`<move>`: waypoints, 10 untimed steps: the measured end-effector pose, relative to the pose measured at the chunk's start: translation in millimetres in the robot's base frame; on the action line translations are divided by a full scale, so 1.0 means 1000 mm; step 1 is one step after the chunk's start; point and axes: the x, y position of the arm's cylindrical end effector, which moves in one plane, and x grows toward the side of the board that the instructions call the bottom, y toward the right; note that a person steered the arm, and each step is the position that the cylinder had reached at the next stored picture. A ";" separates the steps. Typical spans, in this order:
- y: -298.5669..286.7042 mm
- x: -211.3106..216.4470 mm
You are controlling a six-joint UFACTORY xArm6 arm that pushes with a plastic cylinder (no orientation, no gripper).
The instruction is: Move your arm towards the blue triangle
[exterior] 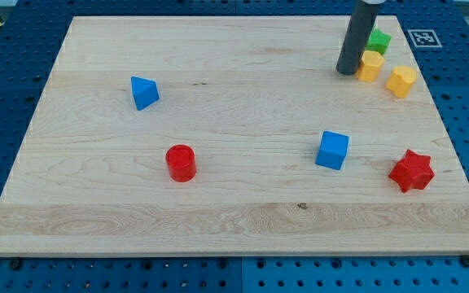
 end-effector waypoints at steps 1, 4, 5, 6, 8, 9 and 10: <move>0.010 0.000; -0.035 -0.009; -0.105 -0.013; -0.189 -0.013; -0.348 -0.012; -0.378 -0.007; -0.378 0.005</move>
